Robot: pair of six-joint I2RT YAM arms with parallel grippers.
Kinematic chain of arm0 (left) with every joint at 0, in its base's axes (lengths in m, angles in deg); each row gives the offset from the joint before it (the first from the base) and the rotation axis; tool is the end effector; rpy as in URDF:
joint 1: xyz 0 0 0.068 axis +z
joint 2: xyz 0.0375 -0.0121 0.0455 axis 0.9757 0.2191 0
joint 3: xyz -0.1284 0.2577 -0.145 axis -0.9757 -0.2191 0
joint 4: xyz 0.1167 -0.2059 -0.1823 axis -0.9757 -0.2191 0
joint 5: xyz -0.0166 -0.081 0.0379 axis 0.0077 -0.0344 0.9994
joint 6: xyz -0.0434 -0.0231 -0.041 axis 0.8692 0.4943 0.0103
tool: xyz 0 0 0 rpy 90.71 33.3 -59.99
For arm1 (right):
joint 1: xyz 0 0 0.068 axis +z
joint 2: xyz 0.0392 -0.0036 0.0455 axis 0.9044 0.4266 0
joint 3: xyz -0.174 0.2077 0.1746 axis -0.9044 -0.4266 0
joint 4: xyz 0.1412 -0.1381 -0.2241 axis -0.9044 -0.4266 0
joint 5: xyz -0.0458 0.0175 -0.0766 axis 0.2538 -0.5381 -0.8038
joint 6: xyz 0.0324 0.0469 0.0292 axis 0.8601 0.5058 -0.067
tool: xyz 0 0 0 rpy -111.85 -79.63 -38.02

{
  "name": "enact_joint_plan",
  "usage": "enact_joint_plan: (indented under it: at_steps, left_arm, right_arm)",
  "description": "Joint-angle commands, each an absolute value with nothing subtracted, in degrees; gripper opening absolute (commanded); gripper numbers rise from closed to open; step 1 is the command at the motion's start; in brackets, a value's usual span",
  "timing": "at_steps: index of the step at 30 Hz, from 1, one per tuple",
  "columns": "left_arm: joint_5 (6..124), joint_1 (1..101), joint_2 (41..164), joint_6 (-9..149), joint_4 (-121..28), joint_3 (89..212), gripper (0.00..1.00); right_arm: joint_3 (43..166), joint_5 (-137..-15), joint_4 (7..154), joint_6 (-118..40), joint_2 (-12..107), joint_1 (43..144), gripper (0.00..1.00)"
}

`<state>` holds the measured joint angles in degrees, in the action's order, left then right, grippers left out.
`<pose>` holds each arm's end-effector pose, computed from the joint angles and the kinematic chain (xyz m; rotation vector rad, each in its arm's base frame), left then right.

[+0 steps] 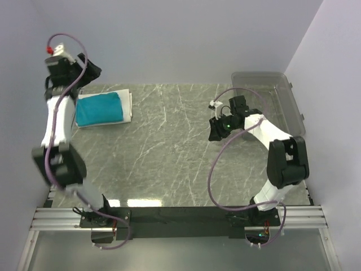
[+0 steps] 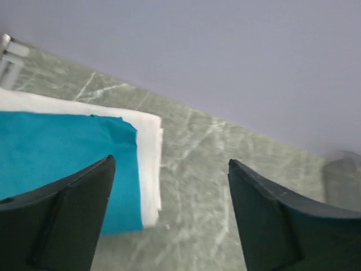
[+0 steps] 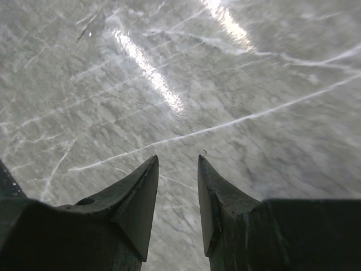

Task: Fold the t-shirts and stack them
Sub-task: Neatly place the folded tshirt to the corner

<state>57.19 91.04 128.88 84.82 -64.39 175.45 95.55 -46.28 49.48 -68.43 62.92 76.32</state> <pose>0.4746 0.1017 0.4200 -0.4775 1.8645 -0.4112 0.3734 0.1071 0.2378 -0.9311 2.3128 0.7735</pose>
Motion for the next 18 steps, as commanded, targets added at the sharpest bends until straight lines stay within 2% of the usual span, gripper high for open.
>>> enact_joint_plan:
  at_steps: [1, 2, 5, 9, 11, 12, 18]
  left_arm:
    - [56.8, 94.7, 113.9, 86.8, -58.1, 161.9, 0.92]
    - [55.5, 95.7, 111.2, 88.1, -57.1, 154.7, 0.95]
    - [49.9, 98.1, 103.3, 89.3, -56.7, 144.2, 0.96]
    - [50.3, 97.9, 95.2, 82.0, -62.5, 138.2, 0.97]
    - [52.4, 96.8, 91.9, 79.6, -64.6, 135.9, 0.97]
    - [53.2, 96.4, 88.8, 77.8, -66.6, 135.4, 0.97]
    - [55.7, 92.6, 81.9, 76.6, -71.5, 132.0, 0.99]
  right_arm:
    - [98.6, -50.6, 49.3, -71.2, 56.7, 75.6, 0.42]
    - [98.8, -52.0, 49.3, -71.2, 55.1, 75.3, 0.42]
    - [99.3, -53.6, 49.7, -70.7, 51.9, 74.5, 0.44]
    - [100.3, -54.3, 49.3, -69.2, 48.7, 73.2, 0.51]
    - [100.4, -55.0, 49.8, -67.9, 46.9, 72.8, 0.65]
    - [100.3, -55.8, 50.0, -67.2, 46.2, 72.5, 0.85]
    - [99.5, -59.9, 51.3, -60.7, 40.9, 71.0, 0.89]
